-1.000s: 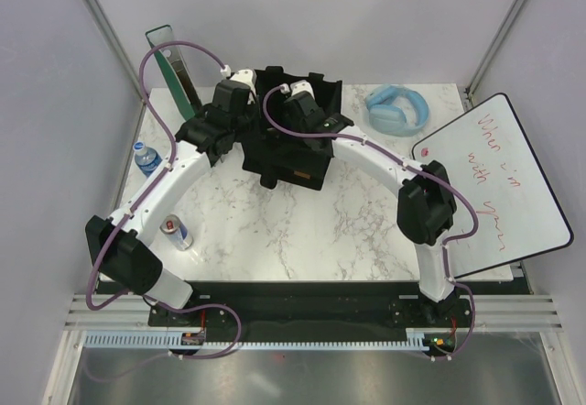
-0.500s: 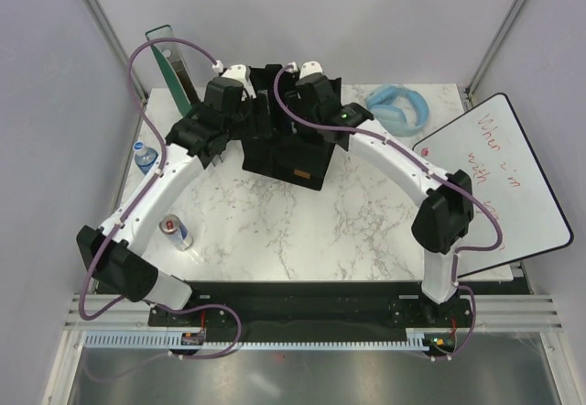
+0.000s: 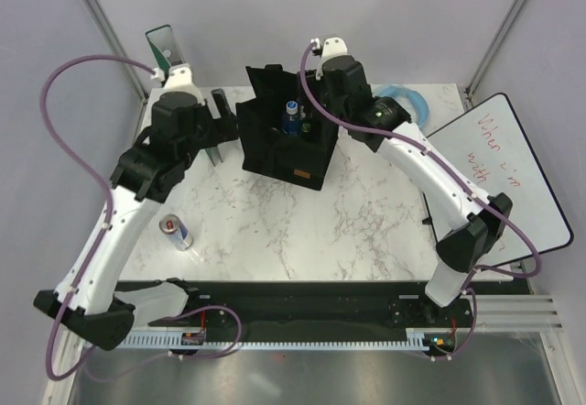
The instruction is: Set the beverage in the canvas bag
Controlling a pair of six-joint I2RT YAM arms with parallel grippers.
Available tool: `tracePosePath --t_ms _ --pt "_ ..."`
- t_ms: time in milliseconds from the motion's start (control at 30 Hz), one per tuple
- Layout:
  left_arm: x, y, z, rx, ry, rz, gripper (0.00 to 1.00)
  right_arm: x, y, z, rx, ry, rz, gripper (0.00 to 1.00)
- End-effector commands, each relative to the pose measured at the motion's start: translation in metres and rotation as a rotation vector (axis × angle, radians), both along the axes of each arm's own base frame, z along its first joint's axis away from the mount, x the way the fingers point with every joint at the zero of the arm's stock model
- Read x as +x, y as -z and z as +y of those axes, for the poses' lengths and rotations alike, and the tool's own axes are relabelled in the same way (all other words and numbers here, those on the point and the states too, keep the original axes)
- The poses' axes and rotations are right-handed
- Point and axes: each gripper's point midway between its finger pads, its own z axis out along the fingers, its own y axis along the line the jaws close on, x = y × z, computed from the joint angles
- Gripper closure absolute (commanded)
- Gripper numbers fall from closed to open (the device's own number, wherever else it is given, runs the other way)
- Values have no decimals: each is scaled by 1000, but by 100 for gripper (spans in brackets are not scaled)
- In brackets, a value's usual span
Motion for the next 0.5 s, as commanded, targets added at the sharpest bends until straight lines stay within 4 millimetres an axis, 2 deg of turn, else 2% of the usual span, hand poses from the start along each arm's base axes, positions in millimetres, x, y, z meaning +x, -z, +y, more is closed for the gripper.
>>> tracePosePath --t_ms 0,33,67,100,133,167,200,233,267,300,367,400,467 --pt "-35 0 59 -35 -204 31 8 -35 -64 -7 111 -80 -83 28" --pt "-45 8 74 -29 -250 42 8 -40 -64 -6 121 -95 -80 24" --pt "-57 25 85 -9 -288 104 8 -45 -58 -5 117 -109 -66 15" --pt "-64 34 94 -37 -345 133 8 -55 -66 -6 132 -123 -81 12" --pt "-74 54 107 -17 -408 191 8 -59 -66 -6 138 -129 -88 10" --pt "-87 65 119 -18 -458 225 8 -62 -58 -6 129 -135 -77 6" --pt "-93 75 123 -40 -498 248 9 -70 -65 -8 141 -145 -92 4" --pt "-101 95 133 -31 -558 290 9 -72 -60 -8 138 -150 -90 2" --pt "-107 101 136 -95 -627 289 11 -75 -62 -10 142 -150 -95 2" --pt "-118 114 141 -89 -668 340 13 -80 -68 -15 153 -151 -112 2" --pt "-129 131 150 -139 -790 399 13 -84 -66 -19 157 -148 -116 2" --pt "-139 138 154 -132 -833 444 14 -89 -72 -24 170 -146 -132 2" --pt "-147 142 161 -169 -937 477 14 -94 -67 -26 176 -153 -132 2"
